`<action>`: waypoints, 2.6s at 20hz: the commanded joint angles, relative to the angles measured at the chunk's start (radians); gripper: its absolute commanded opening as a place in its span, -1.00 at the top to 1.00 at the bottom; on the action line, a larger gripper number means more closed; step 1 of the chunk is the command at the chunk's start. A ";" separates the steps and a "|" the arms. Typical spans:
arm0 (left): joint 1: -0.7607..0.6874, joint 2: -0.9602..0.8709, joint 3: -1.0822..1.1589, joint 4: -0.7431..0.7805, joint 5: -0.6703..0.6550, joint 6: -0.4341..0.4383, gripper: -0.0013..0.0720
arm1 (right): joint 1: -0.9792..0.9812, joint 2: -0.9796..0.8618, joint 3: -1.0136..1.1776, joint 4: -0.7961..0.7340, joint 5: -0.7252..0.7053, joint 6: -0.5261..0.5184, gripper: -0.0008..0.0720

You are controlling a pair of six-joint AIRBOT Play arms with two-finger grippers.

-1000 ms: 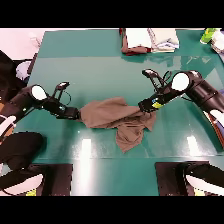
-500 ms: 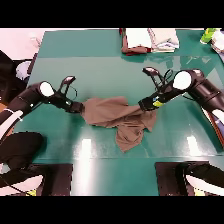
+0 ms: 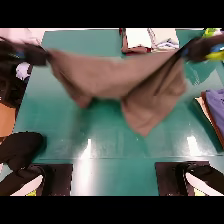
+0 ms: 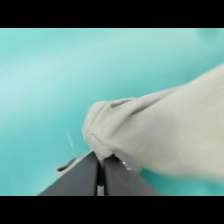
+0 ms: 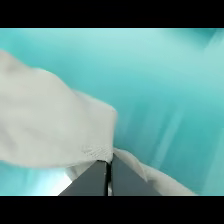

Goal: Fold the shirts.

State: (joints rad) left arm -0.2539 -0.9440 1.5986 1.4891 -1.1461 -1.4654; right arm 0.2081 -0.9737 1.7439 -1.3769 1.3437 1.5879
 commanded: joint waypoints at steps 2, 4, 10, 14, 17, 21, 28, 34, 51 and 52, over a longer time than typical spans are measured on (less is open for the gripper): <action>0.001 0.172 0.237 0.022 0.002 -0.020 0.88 | -0.090 0.099 0.265 -0.013 0.023 -0.010 0.93; 0.001 0.212 0.286 0.022 0.009 -0.027 0.88 | -0.132 0.117 0.328 -0.012 0.029 -0.011 0.94; 0.001 0.198 0.331 0.010 0.013 -0.027 0.88 | -0.237 0.087 0.360 0.003 0.021 -0.010 0.94; 0.001 0.019 0.314 0.028 -0.200 -0.021 0.88 | -0.243 -0.086 0.360 0.123 0.042 -0.011 0.94; 0.001 -0.175 0.184 0.052 -0.295 -0.018 0.88 | -0.196 -0.278 0.328 0.151 0.080 -0.011 0.94; 0.001 -0.419 -0.088 0.049 -0.125 -0.022 0.88 | -0.117 -0.488 0.100 0.143 0.037 -0.024 0.94; 0.072 -0.646 -0.158 0.048 0.064 -0.030 0.87 | -0.065 -0.725 0.003 0.148 -0.150 -0.026 0.93; 0.138 -0.571 -0.084 0.025 -0.135 -0.032 -0.38 | -0.123 -0.689 0.147 0.137 -0.069 -0.027 -0.22; 0.138 -0.107 -0.706 -0.166 -0.068 -0.098 -0.38 | -0.536 0.069 -1.062 -0.159 0.100 -0.006 -0.45; 0.138 -0.107 -0.706 -0.166 -0.068 -0.098 -0.37 | -0.551 0.074 -1.100 -0.159 0.089 -0.006 -0.45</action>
State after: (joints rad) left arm -0.1162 -1.0588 0.9070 1.3430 -1.2327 -1.5623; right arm -0.2760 -0.9531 0.7971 -1.5322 1.4586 1.5795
